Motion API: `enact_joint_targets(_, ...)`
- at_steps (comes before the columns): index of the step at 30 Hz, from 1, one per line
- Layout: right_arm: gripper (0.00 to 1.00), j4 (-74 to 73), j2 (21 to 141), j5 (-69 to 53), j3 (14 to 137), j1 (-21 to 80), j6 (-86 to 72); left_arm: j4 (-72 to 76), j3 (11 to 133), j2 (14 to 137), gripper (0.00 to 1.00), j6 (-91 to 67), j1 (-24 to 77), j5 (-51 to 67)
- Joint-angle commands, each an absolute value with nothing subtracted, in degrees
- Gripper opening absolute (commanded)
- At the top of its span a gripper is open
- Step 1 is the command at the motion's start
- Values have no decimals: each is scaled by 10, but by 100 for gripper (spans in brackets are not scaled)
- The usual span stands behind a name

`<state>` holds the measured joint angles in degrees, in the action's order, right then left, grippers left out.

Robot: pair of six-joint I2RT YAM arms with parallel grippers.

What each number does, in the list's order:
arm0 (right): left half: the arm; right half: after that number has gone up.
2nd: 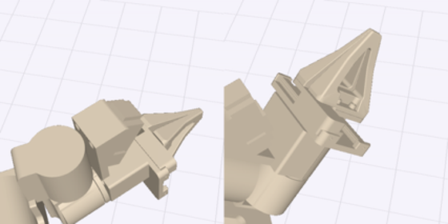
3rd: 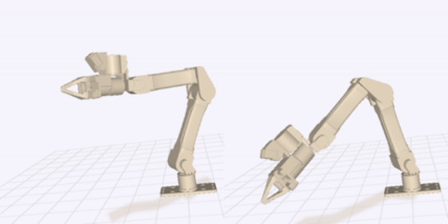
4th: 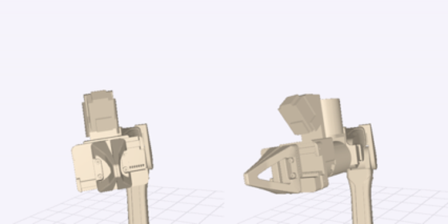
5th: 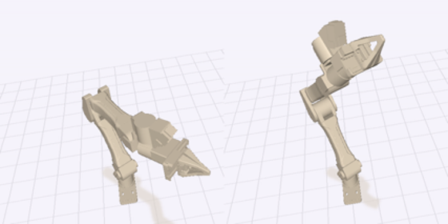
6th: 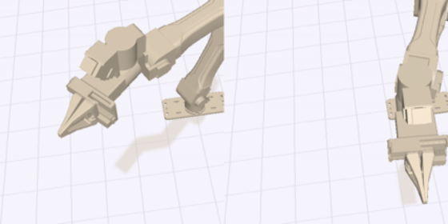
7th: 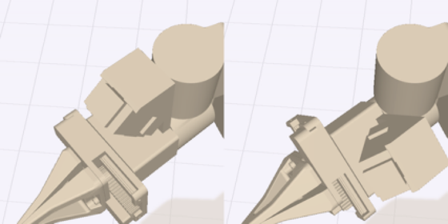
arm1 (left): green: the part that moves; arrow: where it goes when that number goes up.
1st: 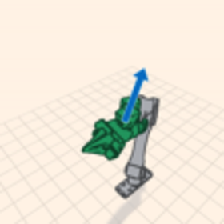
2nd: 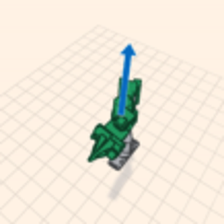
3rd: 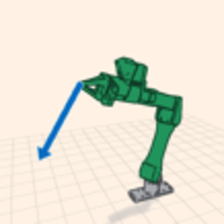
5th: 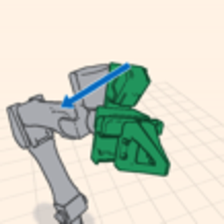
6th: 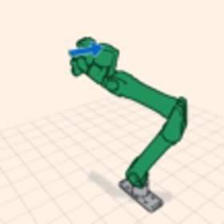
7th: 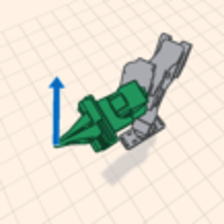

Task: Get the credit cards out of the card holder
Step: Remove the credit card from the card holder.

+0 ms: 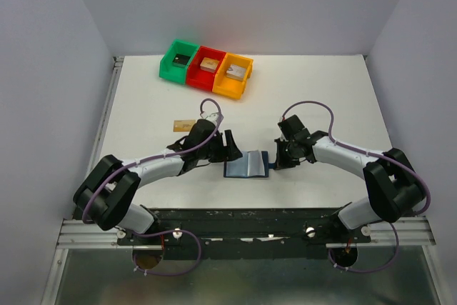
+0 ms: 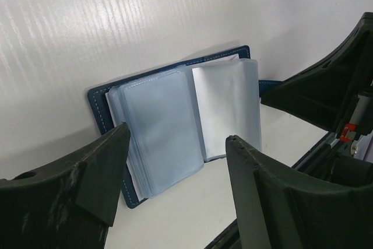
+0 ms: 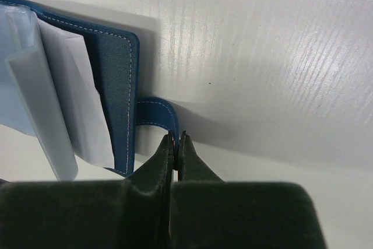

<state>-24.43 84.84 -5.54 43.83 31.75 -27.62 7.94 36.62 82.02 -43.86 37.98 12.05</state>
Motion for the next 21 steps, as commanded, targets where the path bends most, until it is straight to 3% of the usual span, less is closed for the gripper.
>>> enact_joint_targets(1, 0, -236, 853, -65, 442, 316, -277, 95, 377, 845, 77, -424, 390, 145)
enact_joint_targets(21, 0, -229, 864, -79, 441, 316, -276, 118, 382, 873, 76, -416, 396, 178)
